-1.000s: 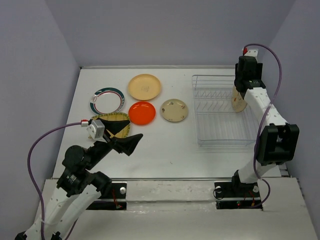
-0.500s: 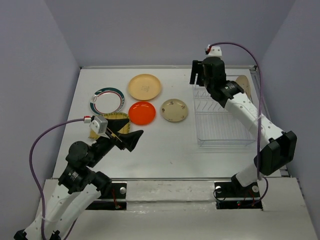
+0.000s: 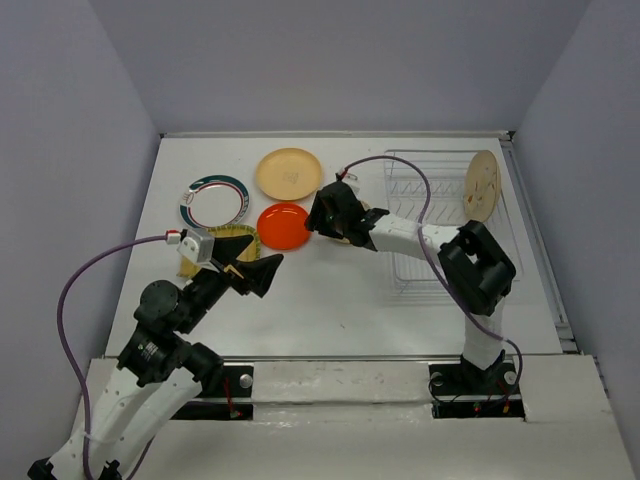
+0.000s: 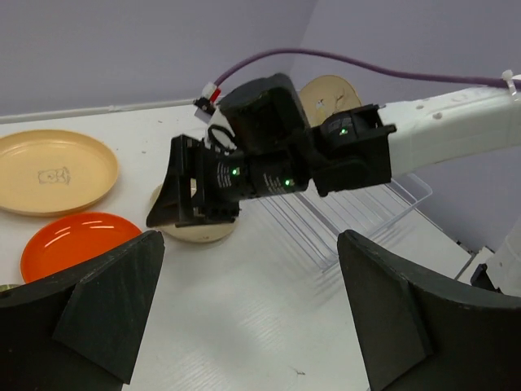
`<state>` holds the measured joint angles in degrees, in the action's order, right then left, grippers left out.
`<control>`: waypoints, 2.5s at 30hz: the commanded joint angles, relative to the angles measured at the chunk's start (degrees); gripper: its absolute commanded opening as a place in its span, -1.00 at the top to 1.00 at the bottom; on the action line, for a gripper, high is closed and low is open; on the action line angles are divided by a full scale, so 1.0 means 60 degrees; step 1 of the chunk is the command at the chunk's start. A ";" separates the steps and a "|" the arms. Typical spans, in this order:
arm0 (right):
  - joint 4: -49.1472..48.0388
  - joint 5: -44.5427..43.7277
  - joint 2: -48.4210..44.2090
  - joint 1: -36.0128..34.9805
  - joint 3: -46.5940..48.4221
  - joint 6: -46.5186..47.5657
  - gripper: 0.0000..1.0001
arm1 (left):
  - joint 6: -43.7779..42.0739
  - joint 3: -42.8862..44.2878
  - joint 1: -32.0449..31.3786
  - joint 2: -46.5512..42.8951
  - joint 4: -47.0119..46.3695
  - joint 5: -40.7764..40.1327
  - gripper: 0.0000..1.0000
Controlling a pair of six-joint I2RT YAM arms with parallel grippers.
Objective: Load the plates into the dish rack
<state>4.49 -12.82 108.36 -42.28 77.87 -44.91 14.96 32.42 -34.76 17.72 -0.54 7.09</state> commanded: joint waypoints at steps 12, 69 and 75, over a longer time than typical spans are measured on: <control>-0.2491 -0.1115 0.1071 -0.0834 -0.1288 -0.3897 -0.02 | -0.0018 0.0426 0.0052 0.0226 -0.0306 -0.0069 -0.98; 0.0365 -0.7733 -0.5286 0.2329 -0.0820 0.7758 0.87 | -0.0003 0.0338 0.0125 -0.0213 -0.0482 0.0385 -0.98; -0.0147 -0.8469 -0.5901 0.3457 -0.0907 0.9678 0.87 | -0.0003 0.0353 0.0096 -0.0213 -0.0497 0.0444 -0.98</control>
<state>6.39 -59.16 77.17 -24.08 70.46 2.04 15.07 32.42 -34.37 16.95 -0.56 8.62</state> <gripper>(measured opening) 0.095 0.990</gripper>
